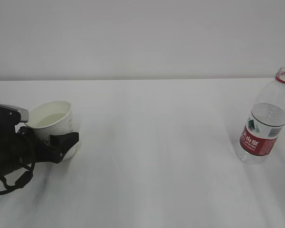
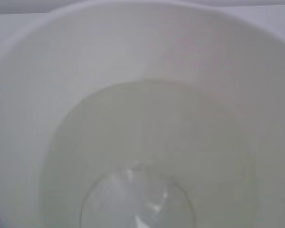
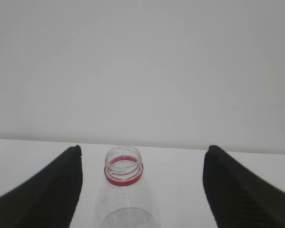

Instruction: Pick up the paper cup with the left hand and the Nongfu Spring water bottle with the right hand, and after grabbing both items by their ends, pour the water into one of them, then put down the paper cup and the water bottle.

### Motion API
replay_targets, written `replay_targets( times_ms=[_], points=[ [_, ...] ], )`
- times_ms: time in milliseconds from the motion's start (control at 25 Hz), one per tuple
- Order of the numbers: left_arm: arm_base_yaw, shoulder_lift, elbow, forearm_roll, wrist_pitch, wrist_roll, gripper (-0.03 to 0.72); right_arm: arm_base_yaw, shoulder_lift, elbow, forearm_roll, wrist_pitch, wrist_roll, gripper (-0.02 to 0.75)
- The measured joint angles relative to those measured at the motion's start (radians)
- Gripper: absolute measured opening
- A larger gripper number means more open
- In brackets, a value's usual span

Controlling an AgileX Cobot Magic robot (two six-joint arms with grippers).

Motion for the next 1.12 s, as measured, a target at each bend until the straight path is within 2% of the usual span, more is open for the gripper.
replay_targets(
  times_ms=[480, 1120],
  points=[
    [0.0, 0.0, -0.05, -0.127, 0.013, 0.065, 0.617, 0.0, 0.0, 0.0, 0.0, -0.039, 0.0, 0.593],
    [0.0, 0.0, -0.058, -0.138, 0.023, 0.078, 0.602, 0.0, 0.0, 0.0, 0.0, -0.042, 0.0, 0.592]
  ],
)
